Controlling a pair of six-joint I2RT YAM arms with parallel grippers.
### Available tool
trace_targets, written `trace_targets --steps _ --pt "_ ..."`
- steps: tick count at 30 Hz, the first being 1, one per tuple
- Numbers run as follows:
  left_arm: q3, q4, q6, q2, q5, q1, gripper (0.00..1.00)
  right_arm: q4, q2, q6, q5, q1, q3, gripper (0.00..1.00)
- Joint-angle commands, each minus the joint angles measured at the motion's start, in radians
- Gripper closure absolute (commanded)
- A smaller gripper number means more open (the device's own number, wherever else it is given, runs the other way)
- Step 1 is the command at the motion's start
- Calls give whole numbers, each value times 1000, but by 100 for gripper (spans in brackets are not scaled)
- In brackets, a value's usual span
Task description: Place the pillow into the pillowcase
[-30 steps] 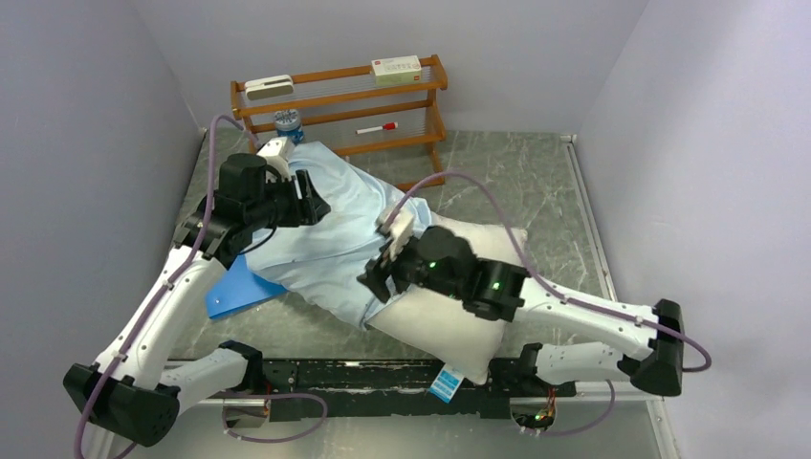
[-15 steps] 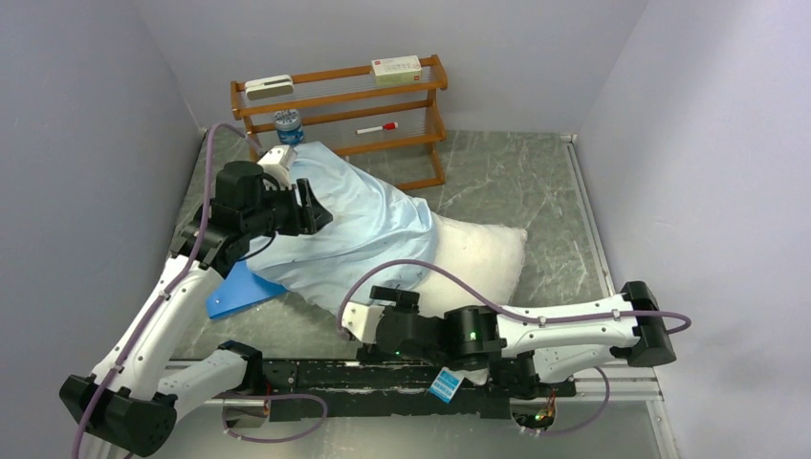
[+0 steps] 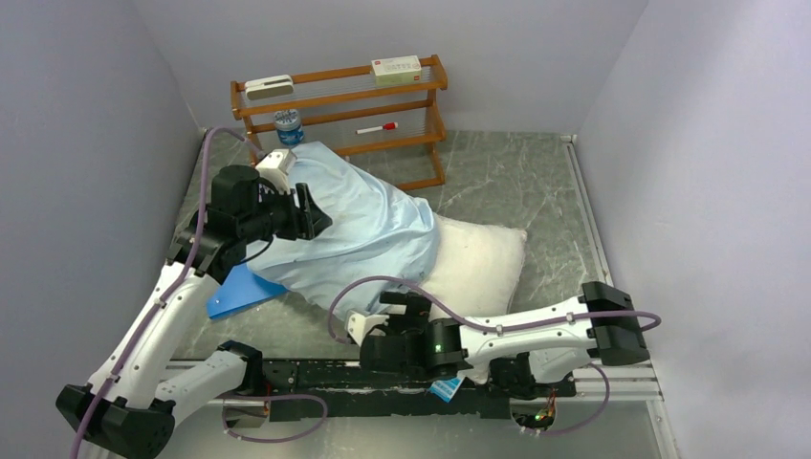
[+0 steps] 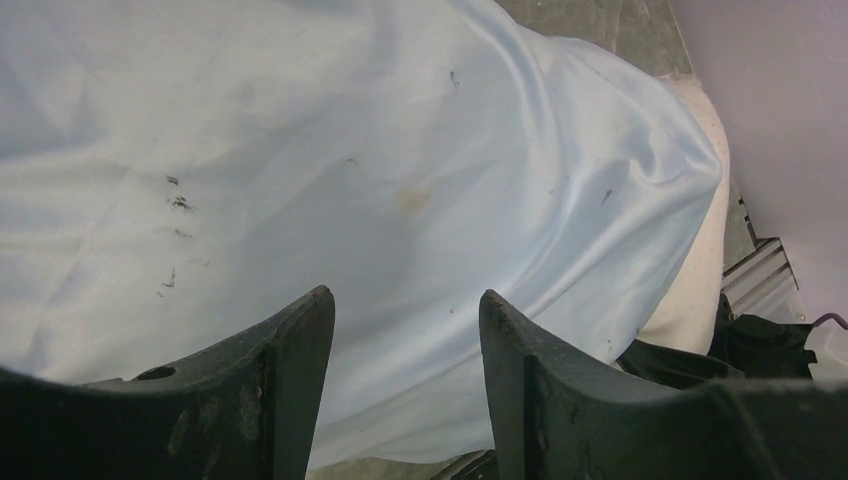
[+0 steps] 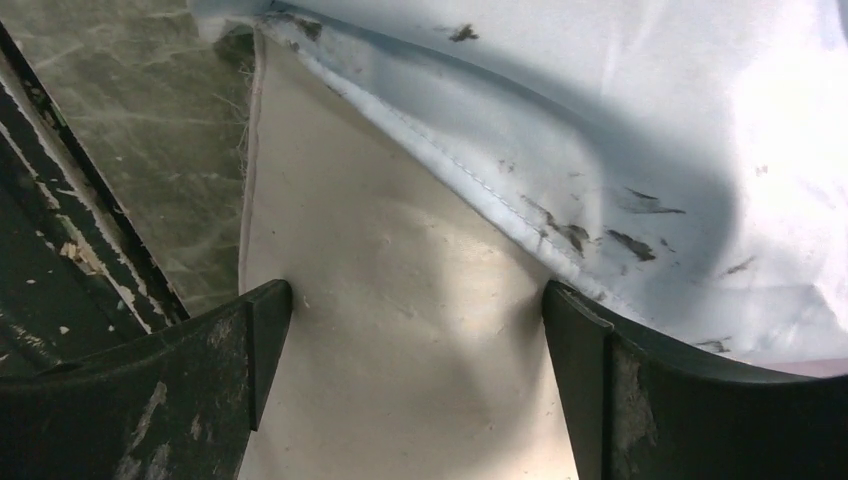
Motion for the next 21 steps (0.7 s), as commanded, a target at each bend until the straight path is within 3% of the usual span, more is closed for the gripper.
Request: trace_targets --steps 1,3,5,6,8,9,15,21 --pt "4 -23 23 -20 28 10 40 128 39 -79 34 6 -65 1" --pt "12 -33 29 -27 10 10 40 215 53 -123 47 -5 -106 5" --pt "21 -36 33 -35 1 10 41 289 47 -142 10 -30 -131 16" --pt "25 -33 29 -41 -3 10 41 331 29 -149 -25 -43 -140 35" --pt "35 -25 23 -46 -28 10 41 417 -28 -158 -55 -59 -155 83" --pt "40 -20 29 -45 -49 10 41 451 -58 -166 -73 -65 -154 97" --pt "201 -28 71 -2 -109 9 44 482 -172 -215 -86 -73 -33 100" --pt "365 93 69 -2 -314 10 43 513 -274 -120 -258 -78 154 100"
